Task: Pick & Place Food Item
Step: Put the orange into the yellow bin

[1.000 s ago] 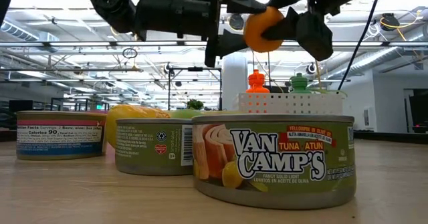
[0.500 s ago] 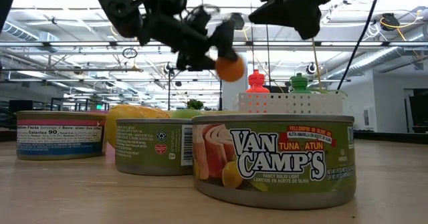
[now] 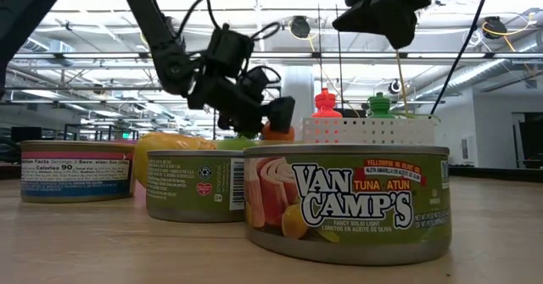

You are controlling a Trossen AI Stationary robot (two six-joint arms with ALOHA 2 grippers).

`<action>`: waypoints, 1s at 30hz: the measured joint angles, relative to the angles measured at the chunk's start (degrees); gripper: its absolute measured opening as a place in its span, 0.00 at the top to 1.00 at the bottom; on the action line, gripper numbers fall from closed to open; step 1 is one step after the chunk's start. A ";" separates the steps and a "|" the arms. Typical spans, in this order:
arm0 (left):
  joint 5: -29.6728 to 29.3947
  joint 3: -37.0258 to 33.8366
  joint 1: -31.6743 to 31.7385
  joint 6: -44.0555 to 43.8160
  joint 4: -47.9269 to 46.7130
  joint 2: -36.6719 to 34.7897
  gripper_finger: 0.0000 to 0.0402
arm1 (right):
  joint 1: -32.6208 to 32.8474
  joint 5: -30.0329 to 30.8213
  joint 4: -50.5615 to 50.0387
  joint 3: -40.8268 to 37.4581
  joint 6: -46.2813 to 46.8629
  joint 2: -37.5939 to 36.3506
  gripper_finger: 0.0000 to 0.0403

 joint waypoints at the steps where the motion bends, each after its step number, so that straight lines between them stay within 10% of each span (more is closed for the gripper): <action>1: 0.16 0.30 0.34 -0.13 0.21 0.84 0.30 | -0.24 -0.04 0.28 -0.52 0.04 -0.42 0.35; 13: 0.97 2.69 0.40 0.25 -2.13 3.03 0.30 | -1.75 -0.10 3.12 -2.83 -0.10 -1.27 0.36; 22: 0.72 2.81 0.64 0.44 -6.10 3.03 0.03 | -1.78 -0.01 3.17 -2.83 -0.02 -1.25 0.36; 30: 0.77 2.80 2.40 -4.71 -8.66 3.01 0.07 | -1.78 -0.01 3.16 -2.83 0.00 -1.25 0.36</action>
